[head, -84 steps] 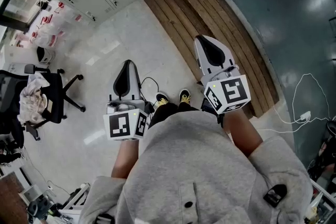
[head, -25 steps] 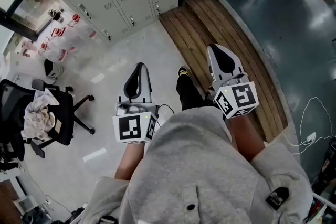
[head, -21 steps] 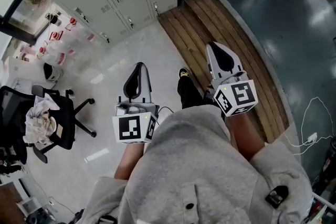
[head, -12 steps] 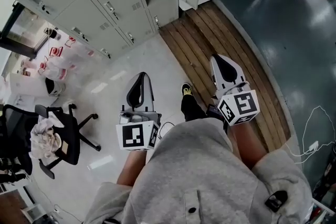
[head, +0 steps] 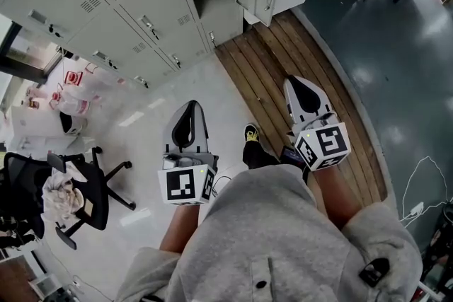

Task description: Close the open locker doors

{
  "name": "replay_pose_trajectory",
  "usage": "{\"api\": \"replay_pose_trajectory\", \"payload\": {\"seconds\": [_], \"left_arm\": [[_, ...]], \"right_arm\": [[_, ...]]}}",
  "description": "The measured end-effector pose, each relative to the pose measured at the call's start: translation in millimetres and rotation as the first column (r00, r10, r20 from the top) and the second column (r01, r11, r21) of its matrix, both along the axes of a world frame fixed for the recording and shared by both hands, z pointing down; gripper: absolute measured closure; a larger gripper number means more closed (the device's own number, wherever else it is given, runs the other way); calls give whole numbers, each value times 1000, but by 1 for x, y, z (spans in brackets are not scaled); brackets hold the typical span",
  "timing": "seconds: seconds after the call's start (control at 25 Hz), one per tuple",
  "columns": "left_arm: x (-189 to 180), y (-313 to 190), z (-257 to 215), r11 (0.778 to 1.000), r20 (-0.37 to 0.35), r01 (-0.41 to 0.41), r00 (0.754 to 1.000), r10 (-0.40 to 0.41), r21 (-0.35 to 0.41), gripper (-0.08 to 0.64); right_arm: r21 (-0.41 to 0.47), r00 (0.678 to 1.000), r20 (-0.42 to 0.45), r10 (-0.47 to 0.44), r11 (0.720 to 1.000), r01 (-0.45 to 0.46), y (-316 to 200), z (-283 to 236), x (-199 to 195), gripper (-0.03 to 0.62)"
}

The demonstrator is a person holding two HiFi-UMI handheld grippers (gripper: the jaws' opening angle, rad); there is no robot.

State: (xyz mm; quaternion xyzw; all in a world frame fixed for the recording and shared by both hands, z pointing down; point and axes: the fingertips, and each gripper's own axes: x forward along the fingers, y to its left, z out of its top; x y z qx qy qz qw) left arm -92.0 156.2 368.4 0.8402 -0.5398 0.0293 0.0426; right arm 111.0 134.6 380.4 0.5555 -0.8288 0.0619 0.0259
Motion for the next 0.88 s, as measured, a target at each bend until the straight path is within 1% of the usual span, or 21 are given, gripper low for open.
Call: {"api": "replay_pose_trajectory", "payload": {"seconds": [0.28, 0.56, 0.88], "left_arm": [[11, -52, 1, 1000, 13, 8, 1000, -8, -17, 549], [28, -101, 5, 999, 28, 16, 999, -15, -33, 549], [40, -142, 4, 999, 53, 46, 998, -45, -29, 549]], "right_arm": [[-12, 1000, -11, -6, 1000, 6, -57, 1, 15, 558], [-20, 1000, -23, 3, 1000, -3, -112, 5, 45, 558], [-19, 1000, -30, -1, 1000, 1, -166, 13, 73, 557]]}}
